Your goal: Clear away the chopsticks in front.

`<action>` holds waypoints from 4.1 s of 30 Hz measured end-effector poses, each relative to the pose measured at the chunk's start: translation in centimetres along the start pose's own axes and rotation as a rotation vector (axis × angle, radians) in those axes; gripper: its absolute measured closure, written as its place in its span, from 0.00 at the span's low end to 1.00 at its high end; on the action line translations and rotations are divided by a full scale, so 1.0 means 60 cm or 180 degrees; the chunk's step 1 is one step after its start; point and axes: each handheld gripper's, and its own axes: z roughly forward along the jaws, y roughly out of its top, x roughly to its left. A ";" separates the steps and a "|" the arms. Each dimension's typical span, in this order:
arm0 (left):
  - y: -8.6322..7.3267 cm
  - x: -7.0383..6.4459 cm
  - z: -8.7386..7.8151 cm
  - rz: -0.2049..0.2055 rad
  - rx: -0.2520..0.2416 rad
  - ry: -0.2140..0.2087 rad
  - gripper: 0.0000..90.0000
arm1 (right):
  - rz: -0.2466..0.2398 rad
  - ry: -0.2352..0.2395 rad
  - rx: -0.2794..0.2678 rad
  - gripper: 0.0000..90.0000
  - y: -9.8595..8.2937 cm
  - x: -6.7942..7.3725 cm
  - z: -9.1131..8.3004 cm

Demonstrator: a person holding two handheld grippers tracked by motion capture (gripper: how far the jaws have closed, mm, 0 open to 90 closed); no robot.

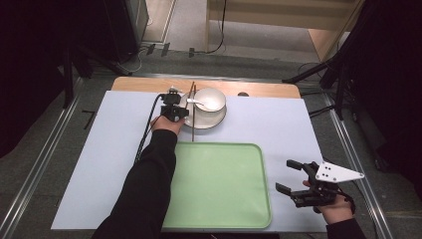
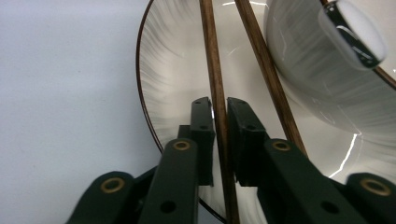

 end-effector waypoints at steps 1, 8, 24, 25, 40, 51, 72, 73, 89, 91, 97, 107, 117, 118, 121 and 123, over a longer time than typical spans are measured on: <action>0.000 0.000 0.000 -0.0015 -0.0002 0.0000 0.94 | 0.0000 0.0001 -0.0002 0.16 0.000 0.000 0.000; 0.010 0.006 -0.020 -0.0115 -0.0063 -0.0026 0.95 | -0.0003 0.0003 -0.0001 0.16 0.000 0.000 0.000; -0.001 0.056 -0.151 -0.0025 -0.0110 -0.0188 0.95 | -0.0016 -0.0002 0.0002 0.16 0.001 0.002 0.002; -0.005 0.057 -0.156 -0.0017 -0.0108 -0.0204 0.95 | -0.0016 -0.0002 0.0002 0.16 0.001 0.002 0.002; -0.098 0.076 -0.220 0.0075 -0.0092 -0.0370 0.95 | -0.0023 -0.0010 0.0005 0.16 0.001 0.002 0.003; -0.163 0.065 -0.253 0.0142 -0.0097 -0.0347 0.95 | -0.0033 -0.0002 0.0004 0.16 0.002 0.003 0.004; -0.286 0.045 -0.290 -0.0067 0.0106 -0.0415 0.95 | -0.0058 0.0037 -0.0020 0.16 0.008 0.001 0.010; -0.292 0.045 -0.290 -0.0069 0.0153 -0.0405 0.95 | -0.0060 0.0040 -0.0024 0.16 0.008 0.001 0.010; -0.326 0.040 -0.259 -0.0069 0.0517 -0.0273 0.95 | -0.0088 0.0082 -0.0011 0.16 0.011 0.000 0.016; -0.326 0.035 -0.254 0.0004 0.0537 -0.0251 0.93 | -0.0093 0.0081 -0.0012 0.16 0.011 0.000 0.017; -0.325 0.031 -0.246 0.0058 0.0566 -0.0256 0.95 | -0.0089 0.0089 -0.0001 0.16 0.011 0.001 0.017; -0.313 0.040 -0.260 0.0113 0.0337 -0.0348 0.87 | -0.0084 0.0100 -0.0019 0.16 0.011 0.001 0.016; -0.285 0.059 -0.274 0.0410 0.0151 -0.0642 0.60 | -0.0061 0.0076 -0.0011 0.16 0.009 0.003 0.011; -0.282 0.059 -0.274 0.0432 0.0134 -0.0657 0.56 | -0.0056 0.0074 -0.0009 0.16 0.008 0.003 0.011; -0.275 0.062 -0.273 0.0612 0.0046 -0.0815 0.45 | -0.0069 0.0072 -0.0004 0.16 0.008 0.004 0.010; -0.268 0.064 -0.267 0.0688 0.0057 -0.0838 0.41 | -0.0065 0.0080 -0.0001 0.16 0.007 0.005 0.009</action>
